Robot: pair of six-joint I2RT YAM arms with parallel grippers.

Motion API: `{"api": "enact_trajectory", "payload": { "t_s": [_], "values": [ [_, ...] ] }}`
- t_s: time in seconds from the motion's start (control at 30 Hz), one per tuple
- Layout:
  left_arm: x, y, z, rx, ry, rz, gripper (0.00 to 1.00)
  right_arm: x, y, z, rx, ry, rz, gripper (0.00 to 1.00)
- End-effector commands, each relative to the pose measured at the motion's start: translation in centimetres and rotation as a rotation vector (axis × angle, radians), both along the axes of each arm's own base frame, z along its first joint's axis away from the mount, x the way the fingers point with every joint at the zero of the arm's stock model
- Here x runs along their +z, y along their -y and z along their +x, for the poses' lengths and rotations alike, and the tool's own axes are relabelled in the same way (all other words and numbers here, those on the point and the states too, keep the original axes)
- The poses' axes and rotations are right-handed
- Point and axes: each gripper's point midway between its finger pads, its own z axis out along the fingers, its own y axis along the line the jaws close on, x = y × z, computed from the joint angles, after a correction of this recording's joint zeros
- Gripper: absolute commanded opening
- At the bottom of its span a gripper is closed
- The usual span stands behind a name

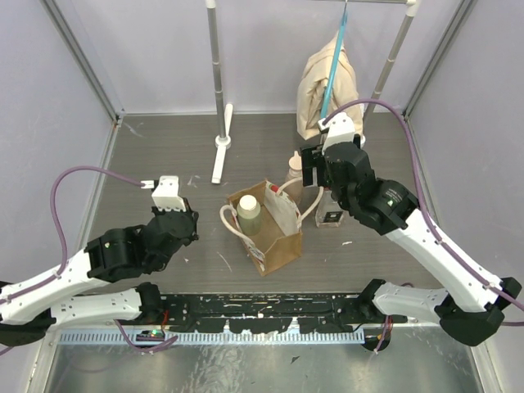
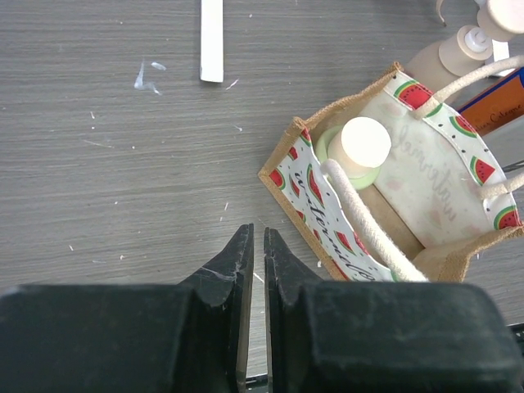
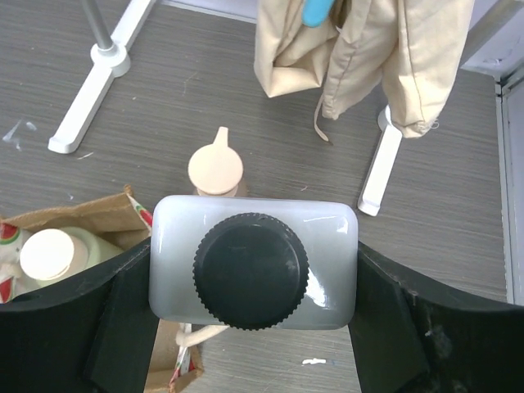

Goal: Take the personal care products out of the canvas bag

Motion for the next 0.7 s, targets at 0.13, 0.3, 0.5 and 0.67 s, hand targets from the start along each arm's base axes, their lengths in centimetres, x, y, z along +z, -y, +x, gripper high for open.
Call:
{"api": "enact_trajectory", "payload": {
  "t_s": [0.13, 0.3, 0.5, 0.67],
  "values": [
    [-0.8, 0.7, 0.2, 0.001, -0.011, 0.006, 0.17, 0.1, -0.4, 4.0, -0.014, 0.049, 0.134, 0.49],
    [-1.0, 0.7, 0.2, -0.001, -0.014, 0.009, 0.18, -3.1, -0.4, 5.2, -0.012, -0.014, 0.118, 0.48],
    [-1.2, 1.0, 0.3, -0.003, -0.015, 0.012, 0.19, -6.3, -0.8, 6.0, -0.003, -0.070, 0.108, 0.48],
    [-1.3, 1.3, 0.3, -0.011, -0.022, 0.018, 0.19, -9.1, -0.9, 6.7, -0.006, -0.115, 0.092, 0.48]
  ]
}}
